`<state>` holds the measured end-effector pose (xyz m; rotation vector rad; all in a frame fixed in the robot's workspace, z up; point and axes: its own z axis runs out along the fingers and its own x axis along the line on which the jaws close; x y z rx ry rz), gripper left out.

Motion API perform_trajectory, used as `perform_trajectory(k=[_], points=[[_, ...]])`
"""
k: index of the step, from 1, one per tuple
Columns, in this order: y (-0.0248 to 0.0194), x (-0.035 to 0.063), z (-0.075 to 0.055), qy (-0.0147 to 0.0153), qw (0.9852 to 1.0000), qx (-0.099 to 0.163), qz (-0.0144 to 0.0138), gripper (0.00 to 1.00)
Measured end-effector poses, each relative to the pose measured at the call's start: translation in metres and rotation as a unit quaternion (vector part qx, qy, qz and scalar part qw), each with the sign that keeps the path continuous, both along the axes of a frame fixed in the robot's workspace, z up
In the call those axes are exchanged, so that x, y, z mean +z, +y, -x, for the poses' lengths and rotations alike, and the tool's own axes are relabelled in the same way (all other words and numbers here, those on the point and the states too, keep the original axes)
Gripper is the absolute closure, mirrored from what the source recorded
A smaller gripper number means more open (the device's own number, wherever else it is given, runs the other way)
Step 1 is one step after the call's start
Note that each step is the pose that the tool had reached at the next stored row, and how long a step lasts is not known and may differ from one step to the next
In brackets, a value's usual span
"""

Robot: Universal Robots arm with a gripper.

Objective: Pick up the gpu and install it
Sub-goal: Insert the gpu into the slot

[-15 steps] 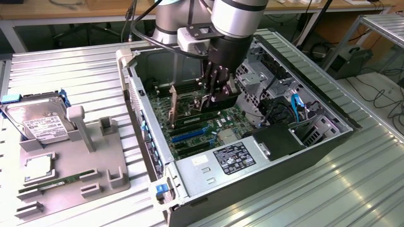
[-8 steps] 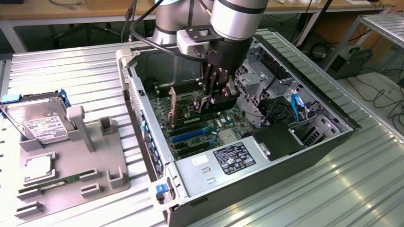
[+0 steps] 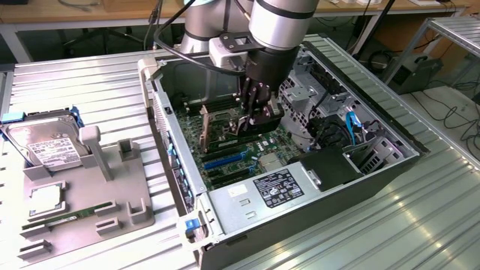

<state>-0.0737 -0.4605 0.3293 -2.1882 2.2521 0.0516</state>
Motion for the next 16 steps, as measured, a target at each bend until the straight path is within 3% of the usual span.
perform_trajectory(k=[9, 11, 13, 14, 15, 16], points=[[-0.0002, -0.0041, 0.001, 0.0, 1.0, 0.0, -0.0014, 0.74], [-0.001, -0.0115, 0.004, 0.0, 1.0, 0.0, -0.0025, 0.74], [-0.001, -0.0117, 0.004, 0.0, 1.0, 0.0, -0.0025, 0.74], [-0.0011, -0.016, 0.014, 0.0, 1.0, 0.0, -0.0026, 0.74], [-0.0014, -0.0208, 0.014, 0.0001, 0.9997, 0.004, -0.0221, 0.74], [-0.0014, -0.028, 0.014, 0.0007, 0.9995, 0.028, -0.0171, 0.74]])
